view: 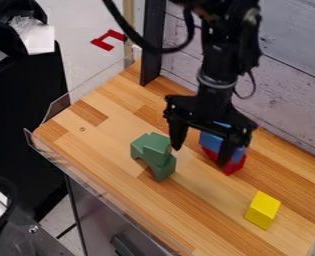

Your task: Put the green block on top of the yellow block

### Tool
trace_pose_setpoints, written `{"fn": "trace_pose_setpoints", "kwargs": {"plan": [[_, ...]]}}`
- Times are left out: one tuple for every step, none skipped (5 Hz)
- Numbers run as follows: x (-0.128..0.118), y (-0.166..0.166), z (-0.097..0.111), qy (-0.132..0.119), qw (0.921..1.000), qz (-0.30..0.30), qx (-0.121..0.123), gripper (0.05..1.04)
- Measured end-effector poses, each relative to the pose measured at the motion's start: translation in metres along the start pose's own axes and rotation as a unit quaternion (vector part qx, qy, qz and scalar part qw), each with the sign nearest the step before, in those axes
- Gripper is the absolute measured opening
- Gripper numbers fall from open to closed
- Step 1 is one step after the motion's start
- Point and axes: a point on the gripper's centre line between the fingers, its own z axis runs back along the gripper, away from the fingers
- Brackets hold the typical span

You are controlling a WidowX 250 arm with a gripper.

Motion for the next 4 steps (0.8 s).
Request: {"fn": "trace_pose_setpoints", "kwargs": {"plan": [[0.003,0.005,0.008,-0.009,0.9999,0.004,0.01,0.999],[0.006,0.012,0.013,-0.013,0.9997,0.021,0.007,0.999],[0.01,0.024,0.013,-0.012,0.9991,0.04,0.005,0.999],[0.009,0.039,0.01,-0.003,0.9982,0.059,0.006,0.999]]}}
